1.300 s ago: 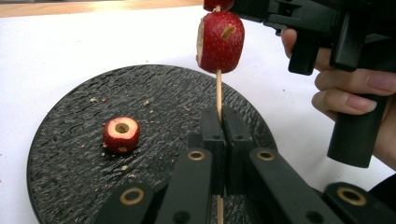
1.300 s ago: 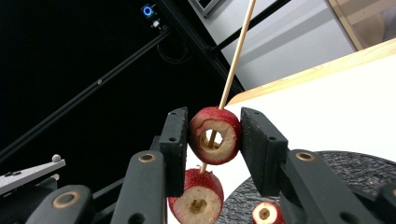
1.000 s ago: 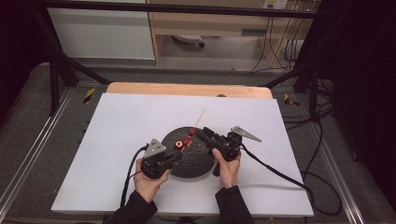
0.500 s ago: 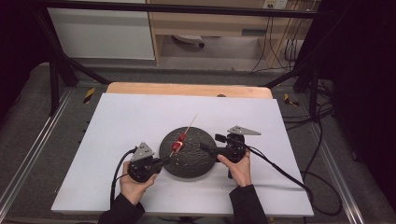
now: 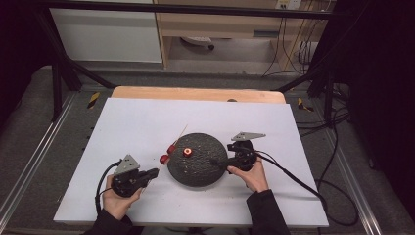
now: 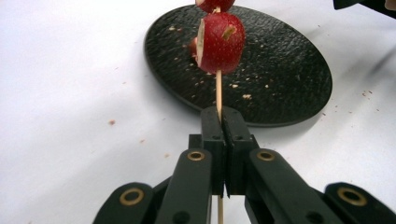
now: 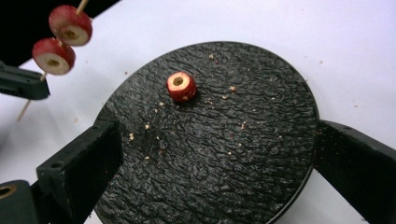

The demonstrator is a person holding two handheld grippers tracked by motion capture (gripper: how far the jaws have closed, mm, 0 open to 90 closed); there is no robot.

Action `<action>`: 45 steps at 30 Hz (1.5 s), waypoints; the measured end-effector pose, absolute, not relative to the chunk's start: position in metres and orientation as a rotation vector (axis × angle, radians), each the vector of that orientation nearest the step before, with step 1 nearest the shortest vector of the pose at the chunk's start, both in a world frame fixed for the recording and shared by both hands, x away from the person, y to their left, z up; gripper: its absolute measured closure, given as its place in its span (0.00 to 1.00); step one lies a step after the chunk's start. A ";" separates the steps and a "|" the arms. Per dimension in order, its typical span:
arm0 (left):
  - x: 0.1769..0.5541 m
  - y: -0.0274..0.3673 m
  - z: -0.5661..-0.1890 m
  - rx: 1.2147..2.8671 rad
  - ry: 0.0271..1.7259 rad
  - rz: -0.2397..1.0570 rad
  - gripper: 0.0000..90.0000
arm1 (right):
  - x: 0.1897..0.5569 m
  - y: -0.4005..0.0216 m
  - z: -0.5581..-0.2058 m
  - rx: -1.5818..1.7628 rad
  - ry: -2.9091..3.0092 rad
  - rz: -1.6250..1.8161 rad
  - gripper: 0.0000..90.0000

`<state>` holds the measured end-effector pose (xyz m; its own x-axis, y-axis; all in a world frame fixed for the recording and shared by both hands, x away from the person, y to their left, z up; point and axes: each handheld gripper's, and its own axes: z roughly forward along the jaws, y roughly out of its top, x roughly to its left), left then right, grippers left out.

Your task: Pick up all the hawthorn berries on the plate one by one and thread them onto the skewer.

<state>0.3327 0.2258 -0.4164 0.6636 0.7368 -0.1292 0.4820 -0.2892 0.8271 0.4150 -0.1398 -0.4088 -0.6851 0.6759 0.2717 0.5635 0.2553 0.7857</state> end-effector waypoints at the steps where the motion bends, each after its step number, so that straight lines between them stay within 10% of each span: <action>1: 0.332 0.228 -0.417 1.951 0.953 0.344 0.99 | 0.416 -0.137 -0.408 1.190 2.404 1.404 0.04; 25: 0.333 0.262 -0.431 1.961 0.988 0.313 0.98 | 0.451 -0.061 -0.396 1.012 2.669 1.065 0.08; 45: 0.334 0.263 -0.432 1.959 0.991 0.297 0.98 | 0.483 -0.020 -0.409 1.010 2.792 0.884 0.39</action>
<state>0.3338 0.2632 -0.4324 0.6510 0.7403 -0.1678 0.5259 -0.2805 0.8029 0.4834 -0.0195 -0.4095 -0.7864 0.6000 0.1468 0.5750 0.6244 0.5286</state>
